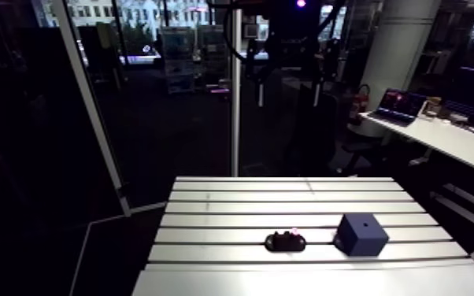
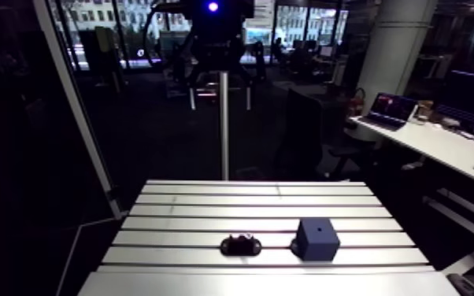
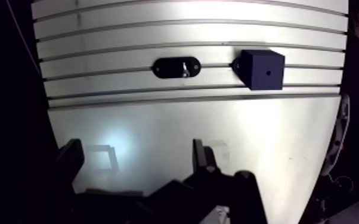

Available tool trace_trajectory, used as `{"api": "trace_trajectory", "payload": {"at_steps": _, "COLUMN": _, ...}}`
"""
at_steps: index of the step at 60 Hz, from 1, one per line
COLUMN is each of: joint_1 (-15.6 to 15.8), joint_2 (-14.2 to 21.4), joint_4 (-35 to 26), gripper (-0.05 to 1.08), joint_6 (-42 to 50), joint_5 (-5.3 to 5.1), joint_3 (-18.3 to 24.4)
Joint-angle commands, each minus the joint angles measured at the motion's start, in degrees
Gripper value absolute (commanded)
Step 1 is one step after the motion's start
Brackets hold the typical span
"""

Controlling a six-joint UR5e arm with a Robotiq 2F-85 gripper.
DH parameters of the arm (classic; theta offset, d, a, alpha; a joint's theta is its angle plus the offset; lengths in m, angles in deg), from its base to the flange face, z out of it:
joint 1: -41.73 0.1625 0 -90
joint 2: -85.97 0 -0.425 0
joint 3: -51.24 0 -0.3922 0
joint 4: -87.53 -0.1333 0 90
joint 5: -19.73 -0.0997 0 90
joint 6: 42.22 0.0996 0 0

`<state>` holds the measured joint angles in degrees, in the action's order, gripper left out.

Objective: Pick up the M10 bolt and insert it into the hole until fully seated.

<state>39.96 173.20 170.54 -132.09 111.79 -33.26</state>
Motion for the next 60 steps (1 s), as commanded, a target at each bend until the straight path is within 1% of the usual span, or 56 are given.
{"api": "trace_trajectory", "payload": {"at_steps": 1, "joint_1": 2.3, "joint_2": -5.71, "joint_4": 0.09, "gripper": 0.0, "joint_6": -0.18, "joint_5": -0.17, "joint_3": 3.96}}
{"api": "trace_trajectory", "payload": {"at_steps": 40, "joint_1": 2.21, "joint_2": -5.38, "joint_4": 0.16, "gripper": 0.0, "joint_6": 0.35, "joint_5": -0.17, "joint_3": 3.97}}
{"api": "trace_trajectory", "payload": {"at_steps": 47, "joint_1": 2.13, "joint_2": -5.2, "joint_4": 0.26, "gripper": 0.0, "joint_6": 0.26, "joint_5": 0.16, "joint_3": 3.96}}
{"api": "trace_trajectory", "payload": {"at_steps": 60, "joint_1": 1.78, "joint_2": -5.01, "joint_4": 0.6, "gripper": 0.0, "joint_6": 0.0, "joint_5": 0.18, "joint_3": 2.69}}
